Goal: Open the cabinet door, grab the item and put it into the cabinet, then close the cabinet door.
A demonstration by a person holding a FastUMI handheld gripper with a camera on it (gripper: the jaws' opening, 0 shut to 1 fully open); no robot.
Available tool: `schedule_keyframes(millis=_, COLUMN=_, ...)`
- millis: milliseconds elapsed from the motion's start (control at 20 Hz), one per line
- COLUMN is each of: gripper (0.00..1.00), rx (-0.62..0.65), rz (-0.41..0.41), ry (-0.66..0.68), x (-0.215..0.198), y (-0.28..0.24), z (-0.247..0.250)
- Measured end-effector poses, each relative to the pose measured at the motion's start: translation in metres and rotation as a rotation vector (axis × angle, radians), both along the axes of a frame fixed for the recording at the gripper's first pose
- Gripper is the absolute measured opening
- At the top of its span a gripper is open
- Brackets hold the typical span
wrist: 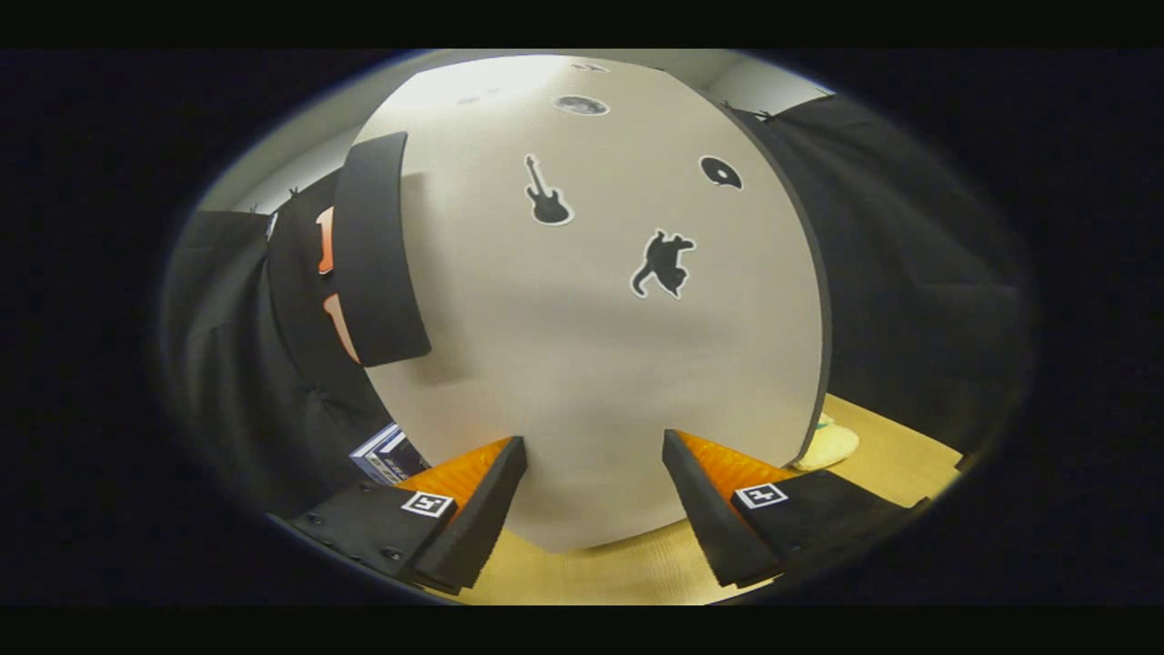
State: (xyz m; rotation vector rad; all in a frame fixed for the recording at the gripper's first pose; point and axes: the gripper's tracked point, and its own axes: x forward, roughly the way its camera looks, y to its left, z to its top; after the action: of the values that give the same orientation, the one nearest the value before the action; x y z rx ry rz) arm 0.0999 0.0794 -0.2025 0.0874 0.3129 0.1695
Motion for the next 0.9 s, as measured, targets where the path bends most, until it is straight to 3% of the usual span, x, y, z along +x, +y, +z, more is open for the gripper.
schedule_keyframes(millis=300, gripper=0.97, rx=-0.064, rz=-0.084, ry=-0.069, x=-0.031, y=-0.033, z=0.073)
schedule_keyframes(millis=600, gripper=0.97, rx=-0.081, rz=-0.073, ry=-0.134, x=-0.056, y=-0.030, z=0.136)
schedule_keyframes(millis=900, gripper=0.97, rx=-0.121, rz=-0.067, ry=-0.189, x=-0.075, y=-0.029, z=0.163)
